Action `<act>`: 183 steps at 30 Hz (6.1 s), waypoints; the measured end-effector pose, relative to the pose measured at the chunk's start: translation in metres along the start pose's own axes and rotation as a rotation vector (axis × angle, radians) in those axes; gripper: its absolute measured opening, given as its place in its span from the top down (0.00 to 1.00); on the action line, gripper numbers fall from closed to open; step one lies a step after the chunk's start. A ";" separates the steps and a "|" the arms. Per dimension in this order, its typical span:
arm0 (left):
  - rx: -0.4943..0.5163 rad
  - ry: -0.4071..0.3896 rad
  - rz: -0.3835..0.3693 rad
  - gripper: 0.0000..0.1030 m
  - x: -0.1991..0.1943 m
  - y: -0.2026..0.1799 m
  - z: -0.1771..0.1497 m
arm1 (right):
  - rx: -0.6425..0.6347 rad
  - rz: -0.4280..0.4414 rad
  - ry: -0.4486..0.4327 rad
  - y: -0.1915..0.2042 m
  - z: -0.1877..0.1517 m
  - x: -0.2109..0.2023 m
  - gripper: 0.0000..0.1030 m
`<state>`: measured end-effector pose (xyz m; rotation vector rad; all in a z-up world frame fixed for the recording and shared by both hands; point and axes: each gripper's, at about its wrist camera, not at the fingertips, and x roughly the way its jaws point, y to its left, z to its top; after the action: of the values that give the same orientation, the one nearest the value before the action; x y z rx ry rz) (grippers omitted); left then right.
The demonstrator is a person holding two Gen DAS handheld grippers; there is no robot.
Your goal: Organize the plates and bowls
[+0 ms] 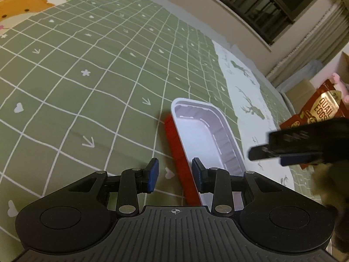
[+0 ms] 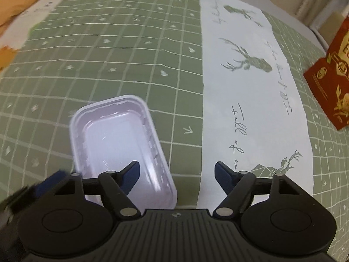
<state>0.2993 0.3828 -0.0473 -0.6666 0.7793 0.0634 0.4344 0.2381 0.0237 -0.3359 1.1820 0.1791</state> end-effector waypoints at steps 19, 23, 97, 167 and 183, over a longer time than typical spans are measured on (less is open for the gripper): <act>-0.058 -0.044 -0.028 0.73 -0.020 0.038 0.011 | -0.058 0.240 0.098 0.054 -0.014 0.020 0.53; -0.105 -0.025 -0.045 0.72 -0.009 0.047 0.014 | 0.022 0.211 0.093 0.050 -0.012 0.030 0.53; 0.298 0.146 -0.237 0.74 -0.084 -0.158 -0.087 | 0.326 0.381 -0.442 -0.169 -0.243 -0.082 0.70; 0.204 0.094 -0.257 0.76 -0.104 -0.145 -0.078 | 0.336 0.377 -0.506 -0.175 -0.245 -0.095 0.70; 0.224 0.107 -0.250 0.76 -0.103 -0.150 -0.084 | 0.318 0.384 -0.499 -0.171 -0.245 -0.093 0.70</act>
<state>0.2157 0.2344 0.0583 -0.5521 0.7868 -0.2861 0.2385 -0.0037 0.0549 0.2132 0.7508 0.3795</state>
